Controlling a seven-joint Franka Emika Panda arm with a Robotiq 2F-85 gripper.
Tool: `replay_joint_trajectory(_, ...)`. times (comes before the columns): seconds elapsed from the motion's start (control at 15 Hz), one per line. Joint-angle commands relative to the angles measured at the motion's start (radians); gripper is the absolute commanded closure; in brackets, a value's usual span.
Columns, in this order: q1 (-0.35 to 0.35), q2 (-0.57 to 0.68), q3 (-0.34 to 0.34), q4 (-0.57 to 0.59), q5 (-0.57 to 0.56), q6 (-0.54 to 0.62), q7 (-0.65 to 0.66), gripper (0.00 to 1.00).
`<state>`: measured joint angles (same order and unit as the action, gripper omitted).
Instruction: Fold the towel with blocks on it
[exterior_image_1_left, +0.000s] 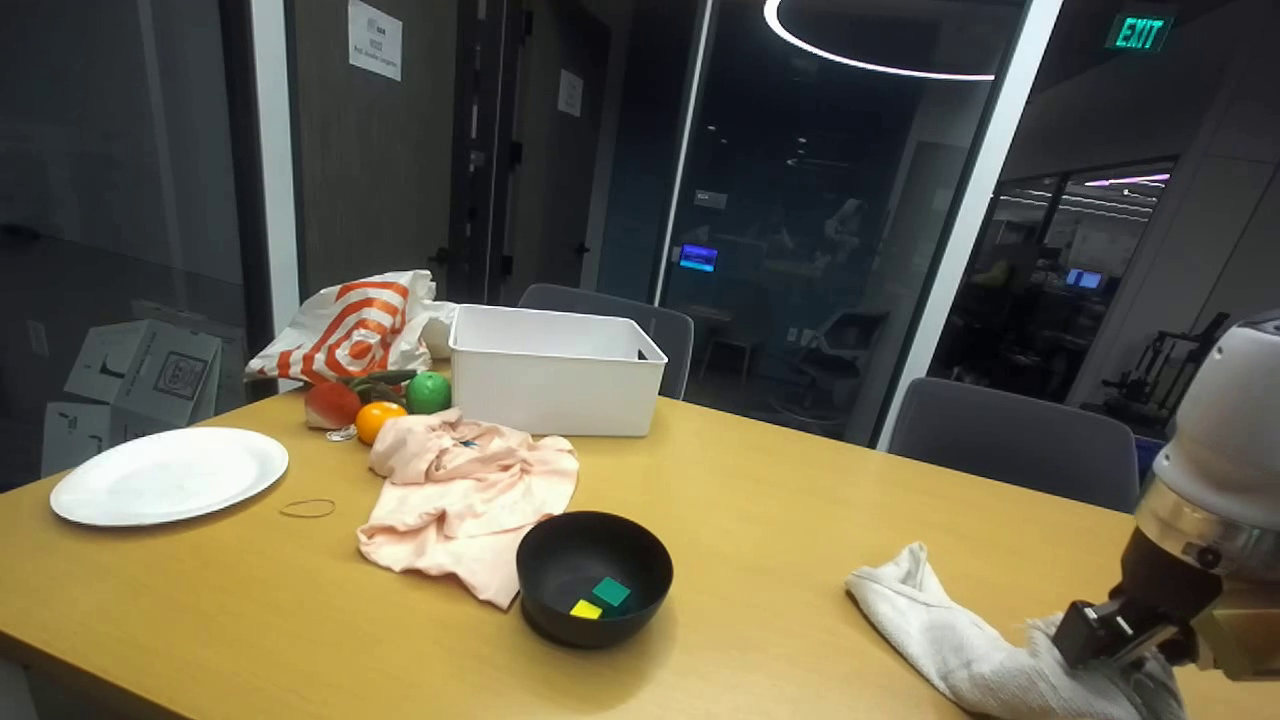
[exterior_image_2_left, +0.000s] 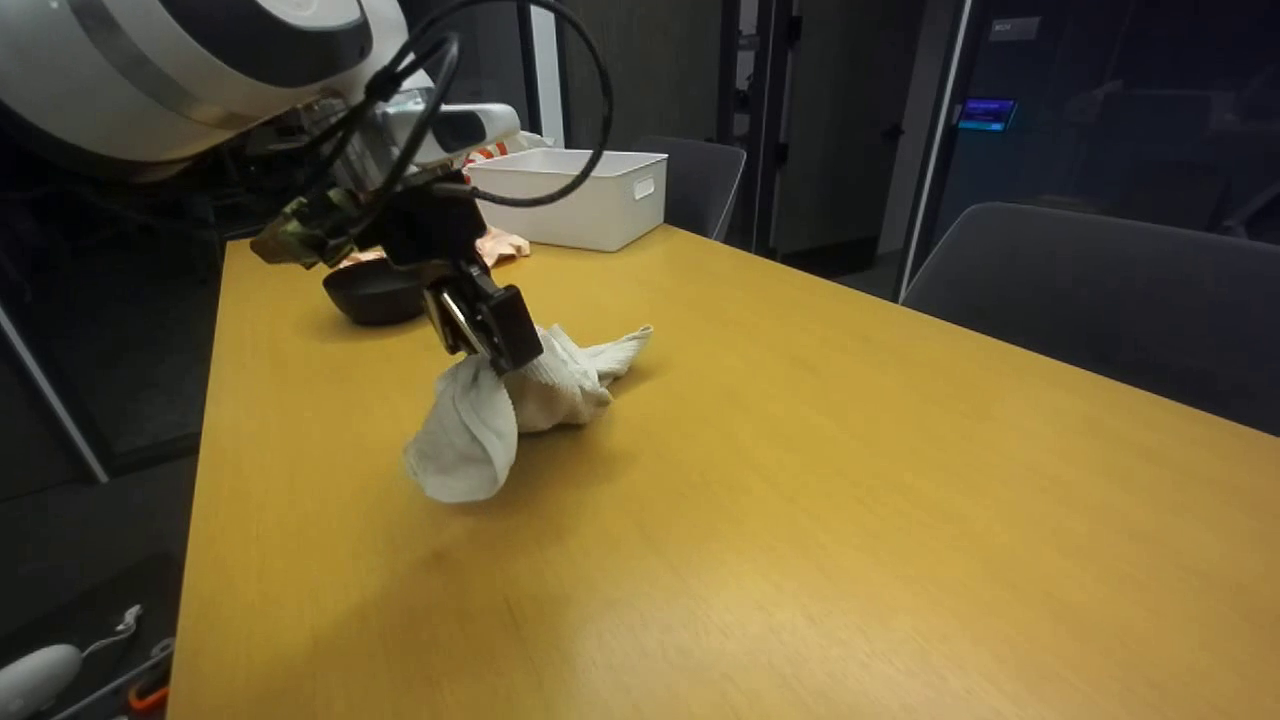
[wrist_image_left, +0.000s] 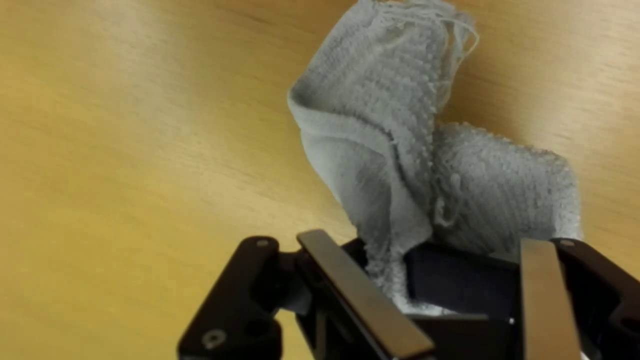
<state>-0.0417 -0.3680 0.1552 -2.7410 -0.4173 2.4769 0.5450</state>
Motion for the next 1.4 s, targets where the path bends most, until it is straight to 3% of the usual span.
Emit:
replay_joint_trajectory(0.0, -0.013, -0.057, 0.093, 0.000, -0.065, 0.079, 0.051, 0.98)
replay_joint_trajectory(0.27, -0.057, 0.036, 0.209, 0.060, -0.198, 0.144, 0.137, 0.99)
replay_joint_trajectory(0.4, -0.065, 0.084, 0.295, 0.102, -0.288, 0.134, 0.252, 1.00)
replay_joint_trajectory(0.47, -0.121, 0.115, 0.305, 0.139, -0.384, 0.130, 0.282, 1.00)
replay_joint_trajectory(0.73, -0.177, 0.265, 0.400, 0.297, -0.635, 0.022, 0.472, 1.00)
replay_joint_trajectory(0.93, -0.163, 0.405, 0.415, 0.386, -0.716, -0.039, 0.520, 1.00)
replay_joint_trajectory(1.0, -0.020, 0.458, 0.285, 0.412, -0.755, -0.065, 0.541, 1.00)
replay_joint_trajectory(1.33, 0.097, 0.604, 0.099, 0.491, -0.905, -0.055, 0.577, 1.00)
